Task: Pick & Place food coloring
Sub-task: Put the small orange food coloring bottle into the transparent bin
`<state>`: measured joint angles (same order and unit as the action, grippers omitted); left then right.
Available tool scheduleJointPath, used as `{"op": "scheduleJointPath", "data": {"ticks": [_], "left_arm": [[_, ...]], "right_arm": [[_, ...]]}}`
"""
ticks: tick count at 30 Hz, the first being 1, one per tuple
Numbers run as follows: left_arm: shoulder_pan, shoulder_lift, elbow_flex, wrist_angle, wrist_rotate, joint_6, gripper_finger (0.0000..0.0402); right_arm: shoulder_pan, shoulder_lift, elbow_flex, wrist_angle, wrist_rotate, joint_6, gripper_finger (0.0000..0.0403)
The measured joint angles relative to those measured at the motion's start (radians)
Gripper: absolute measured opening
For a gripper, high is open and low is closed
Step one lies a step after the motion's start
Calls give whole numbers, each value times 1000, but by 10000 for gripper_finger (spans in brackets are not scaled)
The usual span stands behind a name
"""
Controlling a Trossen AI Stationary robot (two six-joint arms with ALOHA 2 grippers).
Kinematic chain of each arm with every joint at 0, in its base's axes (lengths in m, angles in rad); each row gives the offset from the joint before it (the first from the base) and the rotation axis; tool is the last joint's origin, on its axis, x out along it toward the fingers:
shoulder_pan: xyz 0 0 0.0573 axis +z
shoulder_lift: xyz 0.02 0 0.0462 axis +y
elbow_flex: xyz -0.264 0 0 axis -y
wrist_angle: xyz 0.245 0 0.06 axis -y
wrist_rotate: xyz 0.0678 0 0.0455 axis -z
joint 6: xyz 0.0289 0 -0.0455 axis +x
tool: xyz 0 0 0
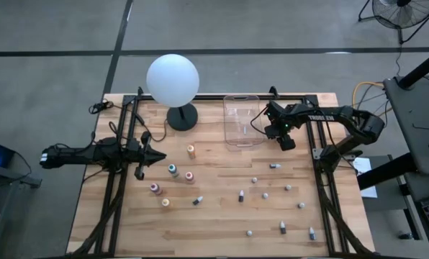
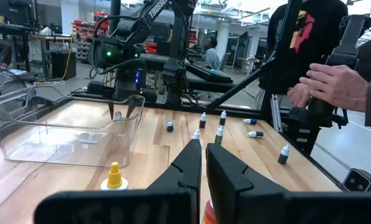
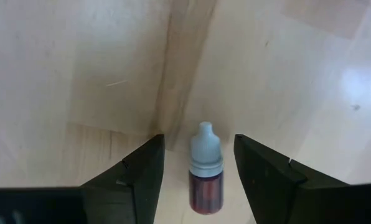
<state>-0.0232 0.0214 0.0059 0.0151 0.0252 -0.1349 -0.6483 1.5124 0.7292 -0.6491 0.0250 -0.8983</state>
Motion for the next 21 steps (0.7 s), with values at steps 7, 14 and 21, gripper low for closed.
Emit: {"op": "scheduleJointPath", "data": {"ticks": [7, 14, 21], "left_arm": [[0, 0, 0, 0, 0, 0, 0], [0, 0, 0, 0, 0, 0, 0], [0, 0, 0, 0, 0, 0, 0]], "right_arm": [[0, 0, 2, -1, 0, -5, 187], [0, 0, 10, -11, 3, -21, 187], [-1, -1, 10, -39, 61, -19, 187]]}}
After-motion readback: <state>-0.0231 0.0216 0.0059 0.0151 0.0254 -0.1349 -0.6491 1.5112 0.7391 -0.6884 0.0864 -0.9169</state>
